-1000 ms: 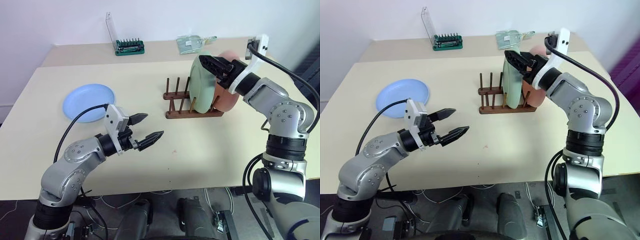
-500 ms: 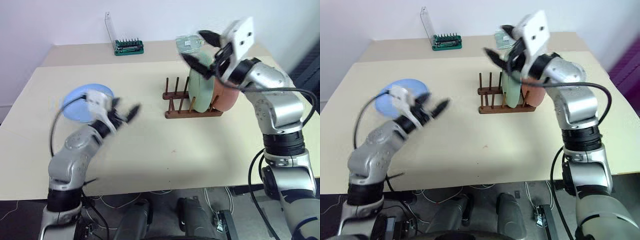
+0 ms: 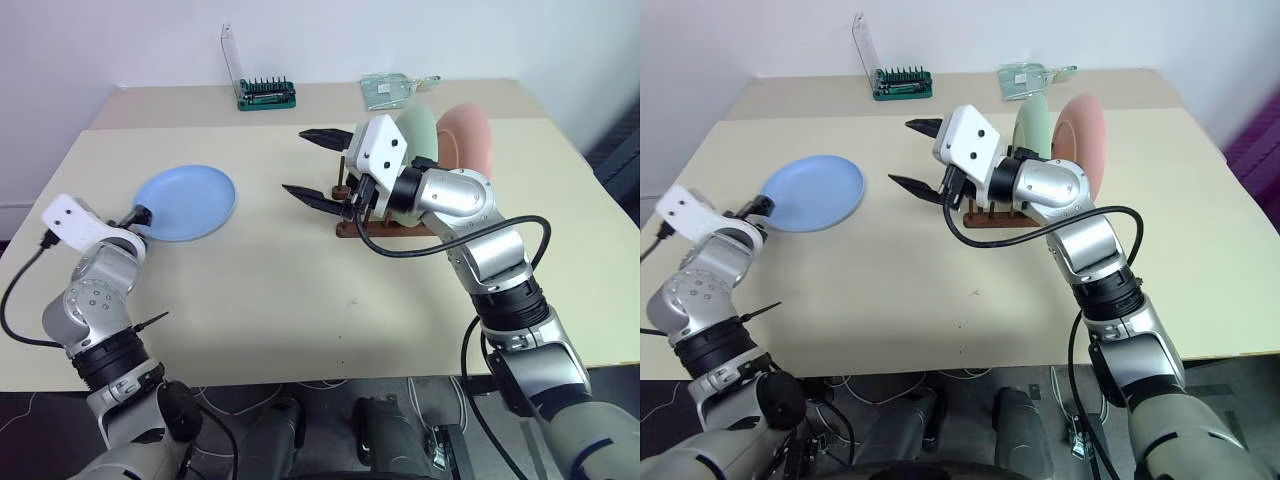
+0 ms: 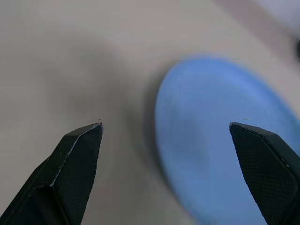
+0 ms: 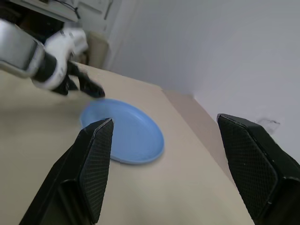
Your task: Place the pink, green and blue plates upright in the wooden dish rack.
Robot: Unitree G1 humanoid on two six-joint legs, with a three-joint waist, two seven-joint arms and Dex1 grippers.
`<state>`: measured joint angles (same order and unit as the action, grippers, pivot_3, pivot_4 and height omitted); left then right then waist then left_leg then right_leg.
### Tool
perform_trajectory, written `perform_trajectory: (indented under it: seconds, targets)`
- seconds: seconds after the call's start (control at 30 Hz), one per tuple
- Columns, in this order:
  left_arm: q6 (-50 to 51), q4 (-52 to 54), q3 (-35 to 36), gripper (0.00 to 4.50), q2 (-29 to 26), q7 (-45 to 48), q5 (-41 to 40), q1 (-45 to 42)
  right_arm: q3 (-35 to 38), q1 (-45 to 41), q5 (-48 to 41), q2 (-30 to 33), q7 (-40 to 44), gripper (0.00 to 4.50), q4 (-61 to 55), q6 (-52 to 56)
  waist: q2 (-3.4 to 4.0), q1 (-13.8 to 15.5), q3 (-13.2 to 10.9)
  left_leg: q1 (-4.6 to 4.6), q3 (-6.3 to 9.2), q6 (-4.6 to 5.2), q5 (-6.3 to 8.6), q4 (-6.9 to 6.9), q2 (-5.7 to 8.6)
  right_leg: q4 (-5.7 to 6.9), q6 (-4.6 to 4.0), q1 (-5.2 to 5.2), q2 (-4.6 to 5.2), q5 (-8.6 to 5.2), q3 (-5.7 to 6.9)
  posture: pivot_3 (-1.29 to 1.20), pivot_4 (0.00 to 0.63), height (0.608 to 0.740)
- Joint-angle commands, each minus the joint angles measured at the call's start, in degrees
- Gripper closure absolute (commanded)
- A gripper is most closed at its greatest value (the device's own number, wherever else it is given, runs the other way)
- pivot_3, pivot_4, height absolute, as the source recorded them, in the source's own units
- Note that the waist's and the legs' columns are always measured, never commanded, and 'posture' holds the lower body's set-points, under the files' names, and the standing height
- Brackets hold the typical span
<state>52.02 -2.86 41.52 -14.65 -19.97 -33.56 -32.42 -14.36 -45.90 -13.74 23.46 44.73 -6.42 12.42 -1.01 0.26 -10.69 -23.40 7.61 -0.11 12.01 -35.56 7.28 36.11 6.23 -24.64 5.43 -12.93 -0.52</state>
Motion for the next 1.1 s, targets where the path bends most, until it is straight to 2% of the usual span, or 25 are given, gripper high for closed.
perform_trajectory:
  seconds: [0.03,0.1,0.2,0.27,0.43,0.57,0.7,0.73,0.77,0.8,1.1]
  targets:
    - [-1.0,-5.9,0.4,0.03,-1.5,1.8,-1.0,-2.6,-1.1,1.6,1.4,0.2,1.9,0.91,-3.2,-1.6,0.01,0.1,0.0,0.0,0.0,0.0,0.0,-0.01,0.0,0.0,0.0,0.0,0.0,0.0,0.0,0.0,0.15,0.74]
    - [-1.6,-8.5,-0.2,0.03,-1.8,2.4,-0.5,-3.3,-1.8,2.2,2.9,0.3,2.3,0.91,-3.0,-2.4,0.02,0.2,0.0,0.01,0.01,0.0,0.0,-0.03,-0.01,0.03,-0.02,0.01,0.0,0.02,0.0,0.0,0.15,0.74]
    - [-5.0,-11.7,-0.1,0.86,-1.1,3.0,-0.6,-5.0,-3.3,4.2,5.9,1.0,2.8,0.9,-3.0,-4.3,0.03,0.4,0.0,0.02,0.0,-0.01,0.0,-0.07,-0.01,0.05,-0.03,0.02,0.0,0.04,0.0,0.0,0.15,0.74]
    - [-6.4,-12.2,-0.5,1.79,-0.5,3.5,-1.1,-5.8,-4.0,5.5,7.6,1.5,3.1,0.9,-3.1,-5.5,0.01,0.5,0.0,0.02,0.02,-0.01,0.0,-0.1,-0.01,0.04,-0.03,0.05,0.0,0.05,0.02,0.0,0.15,0.74]
    - [-6.9,-11.5,-2.3,4.47,-0.1,4.2,-1.0,-5.8,-4.9,7.2,11.2,2.1,3.1,0.9,-2.7,-7.6,0.0,0.4,0.0,0.02,0.02,-0.02,0.0,-0.14,0.0,0.03,0.01,0.07,0.01,0.07,0.02,0.0,0.15,0.74]
    - [-8.1,-6.0,-6.0,4.47,-0.3,7.1,-0.7,-5.4,-5.9,6.8,15.6,2.3,2.3,0.9,-0.3,-10.7,-0.01,0.3,0.0,0.02,0.02,-0.03,-0.01,-0.13,-0.01,0.03,0.01,0.07,0.0,0.07,0.02,0.0,0.15,0.74]
    - [-9.5,4.8,-11.7,4.47,-0.3,10.2,-0.9,-6.0,-6.3,4.1,18.9,1.3,1.4,0.9,4.4,-14.1,-0.05,0.3,0.0,0.01,0.01,-0.07,-0.03,-0.14,-0.01,0.03,0.0,0.06,-0.01,0.08,0.01,0.0,0.15,0.74]
    - [-8.6,9.1,-14.3,4.5,-0.3,11.1,-1.4,-6.4,-6.5,3.0,20.3,0.7,0.2,0.39,5.9,-16.0,-0.05,0.2,0.0,0.01,0.01,-0.1,-0.05,-0.14,-0.01,0.02,0.0,0.06,-0.01,0.08,0.01,0.0,0.15,0.74]
    - [-7.3,13.0,-16.8,4.5,-0.4,11.6,-1.7,-6.6,-6.9,2.0,21.9,0.3,-0.9,0.11,7.2,-18.0,-0.05,0.2,0.0,0.0,0.0,-0.13,-0.07,-0.13,-0.01,0.02,-0.01,0.05,0.0,0.08,0.0,0.0,0.15,0.74]
    - [-6.0,16.0,-18.7,4.5,-0.4,11.7,-1.9,-6.8,-7.3,1.3,23.4,0.0,-1.9,0.02,8.3,-19.9,-0.05,0.2,0.0,-0.01,0.01,-0.18,-0.1,-0.12,-0.02,0.01,-0.01,0.05,0.0,0.08,0.0,0.0,0.15,0.74]
    - [5.2,27.8,-23.4,4.5,2.5,7.8,-6.0,-7.6,-10.2,-3.8,35.8,-2.0,-10.8,0.02,18.6,-31.2,-0.04,-0.9,0.0,0.02,-0.01,-0.31,-0.17,-0.09,-0.07,0.03,-0.02,0.05,-0.11,0.08,-0.04,0.0,0.15,0.74]
